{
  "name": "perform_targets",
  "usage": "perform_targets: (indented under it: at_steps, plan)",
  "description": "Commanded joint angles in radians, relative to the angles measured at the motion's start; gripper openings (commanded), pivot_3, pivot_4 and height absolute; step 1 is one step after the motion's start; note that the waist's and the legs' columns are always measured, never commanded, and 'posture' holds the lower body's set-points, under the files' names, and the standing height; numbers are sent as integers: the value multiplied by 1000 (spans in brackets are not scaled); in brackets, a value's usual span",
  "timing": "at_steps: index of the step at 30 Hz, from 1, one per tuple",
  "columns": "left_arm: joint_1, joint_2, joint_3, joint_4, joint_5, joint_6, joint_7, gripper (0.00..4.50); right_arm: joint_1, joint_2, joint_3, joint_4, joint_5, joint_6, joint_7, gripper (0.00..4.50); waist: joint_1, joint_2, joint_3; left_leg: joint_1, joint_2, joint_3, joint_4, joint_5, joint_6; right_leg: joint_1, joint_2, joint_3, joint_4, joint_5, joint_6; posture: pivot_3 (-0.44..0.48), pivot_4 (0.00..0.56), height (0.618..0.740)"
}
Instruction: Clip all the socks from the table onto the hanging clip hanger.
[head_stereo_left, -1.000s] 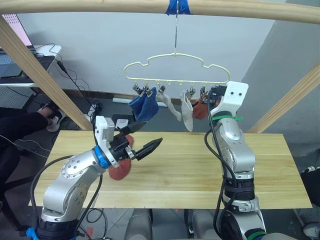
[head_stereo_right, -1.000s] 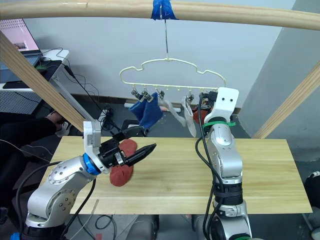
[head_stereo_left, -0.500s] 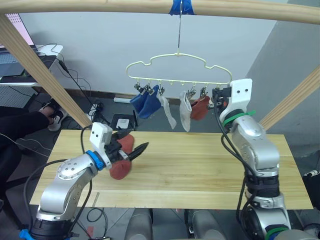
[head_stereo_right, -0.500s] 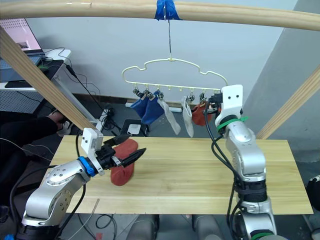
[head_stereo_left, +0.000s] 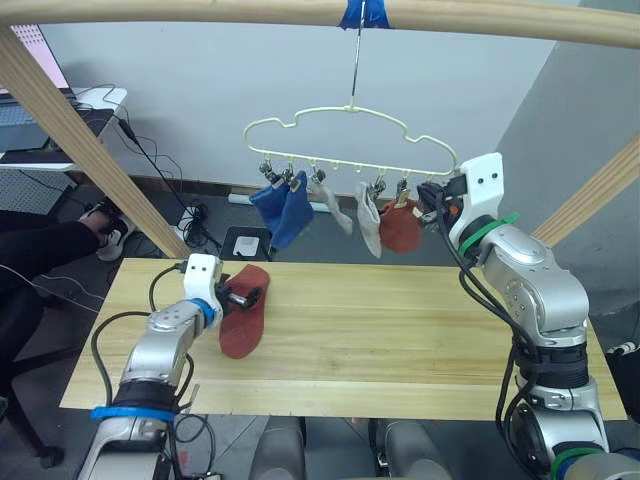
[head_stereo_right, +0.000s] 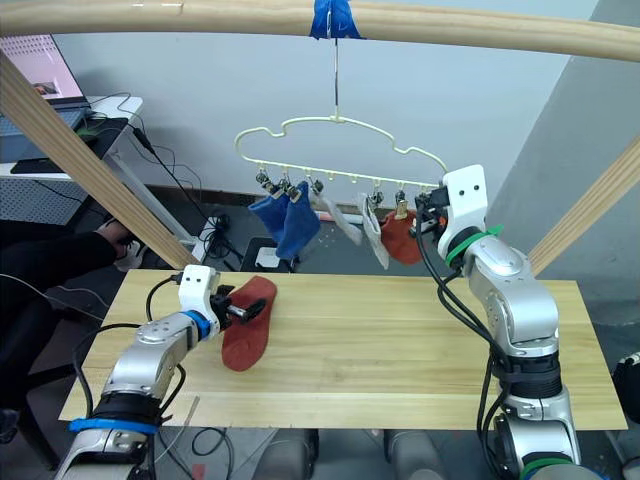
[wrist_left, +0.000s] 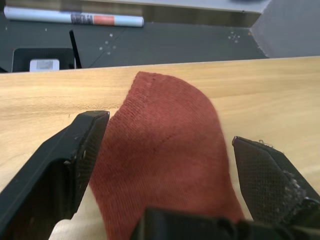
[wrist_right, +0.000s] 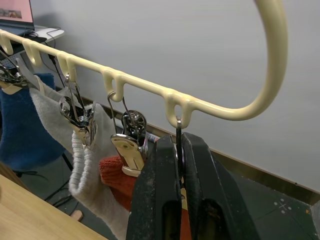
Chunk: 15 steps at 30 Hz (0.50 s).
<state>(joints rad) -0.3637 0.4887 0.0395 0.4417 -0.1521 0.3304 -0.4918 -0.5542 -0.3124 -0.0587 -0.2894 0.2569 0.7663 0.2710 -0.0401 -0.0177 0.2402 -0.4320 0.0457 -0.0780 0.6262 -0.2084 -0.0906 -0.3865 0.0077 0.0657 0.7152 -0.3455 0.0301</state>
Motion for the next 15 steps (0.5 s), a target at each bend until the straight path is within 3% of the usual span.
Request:
perform_targets:
  at_steps: [1,4,15]
  plan:
    - [-25,-5,-15,60,35,-13,1,4500,2,-4,-27,-55,5,12,-22,24,-4,0,0,0,0,0,0,0,0,0,0,0,0,0,0,-65,227,740]
    - [-28,0,-18,78,44,-17,-15,4500,4,-9,-33,-63,7,21,-27,24,-13,0,0,0,0,0,0,0,0,0,0,0,0,0,0,-68,226,740]
    - [14,11,-9,35,58,-41,-57,2206,1,-10,-32,-54,11,29,-17,0,-17,0,0,0,0,0,0,0,0,0,0,0,1,0,0,-46,223,740]
